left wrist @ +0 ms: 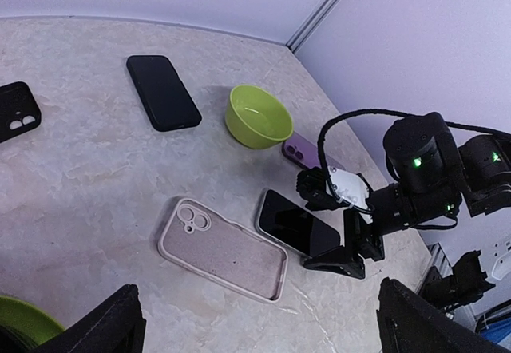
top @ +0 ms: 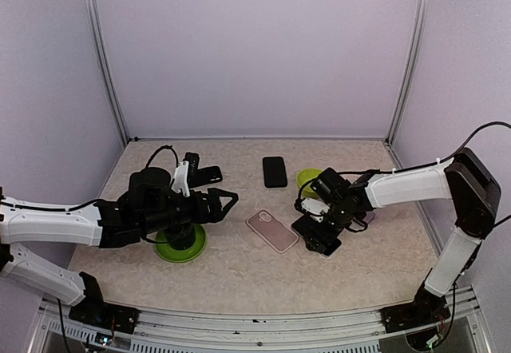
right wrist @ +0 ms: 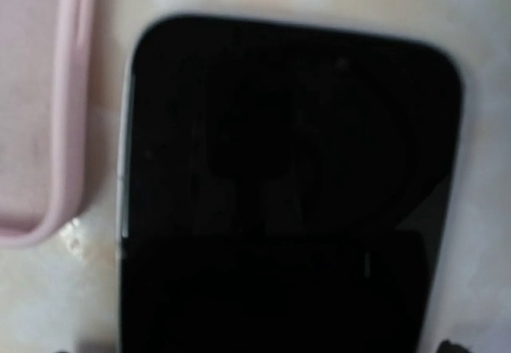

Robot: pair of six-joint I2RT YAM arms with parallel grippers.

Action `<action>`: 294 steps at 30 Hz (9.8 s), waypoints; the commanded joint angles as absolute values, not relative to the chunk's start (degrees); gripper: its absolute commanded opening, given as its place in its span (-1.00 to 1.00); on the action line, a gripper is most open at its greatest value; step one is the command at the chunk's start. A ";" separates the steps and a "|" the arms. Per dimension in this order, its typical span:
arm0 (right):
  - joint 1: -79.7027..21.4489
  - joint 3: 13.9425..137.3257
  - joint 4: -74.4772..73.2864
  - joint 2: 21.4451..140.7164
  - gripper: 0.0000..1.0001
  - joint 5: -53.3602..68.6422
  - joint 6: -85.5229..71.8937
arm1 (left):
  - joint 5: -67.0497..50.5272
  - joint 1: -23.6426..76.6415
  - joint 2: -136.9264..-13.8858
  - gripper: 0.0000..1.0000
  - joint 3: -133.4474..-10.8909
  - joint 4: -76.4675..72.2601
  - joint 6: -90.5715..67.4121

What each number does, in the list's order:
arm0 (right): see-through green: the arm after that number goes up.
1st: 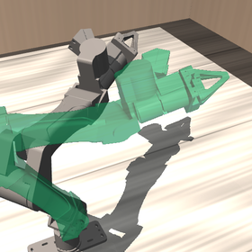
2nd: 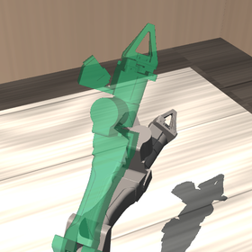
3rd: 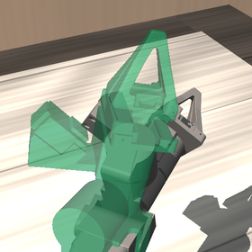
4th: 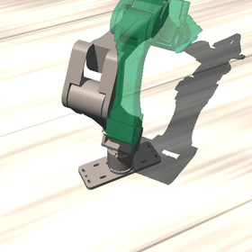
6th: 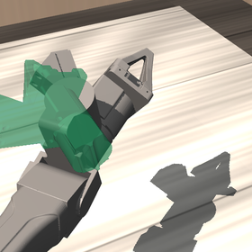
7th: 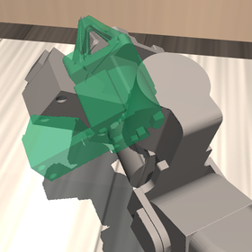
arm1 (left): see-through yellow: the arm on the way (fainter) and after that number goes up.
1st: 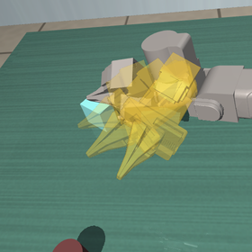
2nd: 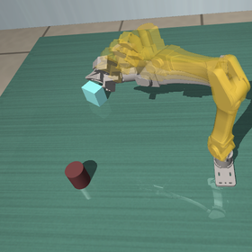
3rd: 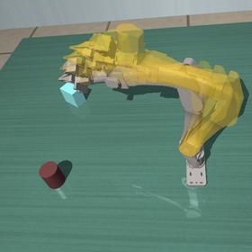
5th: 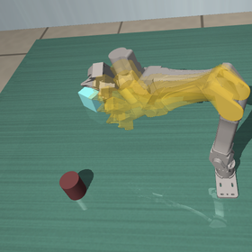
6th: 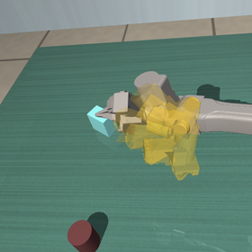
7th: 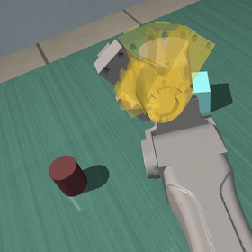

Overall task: Put the phone into the phone case
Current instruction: Pick up the phone at the center of the board, then pass from the right arm to the left, then pass from the left arm to the right, then adjust the phone case at the center of the board.

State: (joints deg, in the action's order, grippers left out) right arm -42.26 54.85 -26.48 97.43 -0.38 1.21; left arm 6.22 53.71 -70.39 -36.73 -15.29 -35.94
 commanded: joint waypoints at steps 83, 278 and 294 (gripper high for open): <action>-66.32 46.93 -0.15 80.77 0.14 -21.53 10.41 | -22.83 54.39 -91.86 0.43 -51.59 -18.52 -37.12; -53.94 38.49 -6.87 64.04 -1.00 -3.02 -30.37 | -18.64 42.63 -112.84 0.98 -52.16 -36.31 -41.22; -50.51 37.52 -6.55 64.79 -1.00 -3.22 -35.43 | -17.03 44.38 -117.99 0.98 -59.45 -27.80 -37.66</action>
State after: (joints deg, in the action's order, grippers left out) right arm -51.59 36.80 -8.62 65.39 -3.07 -34.00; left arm -18.96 43.18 -116.92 -56.86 -32.29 -40.69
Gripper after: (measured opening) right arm 0.060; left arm 0.989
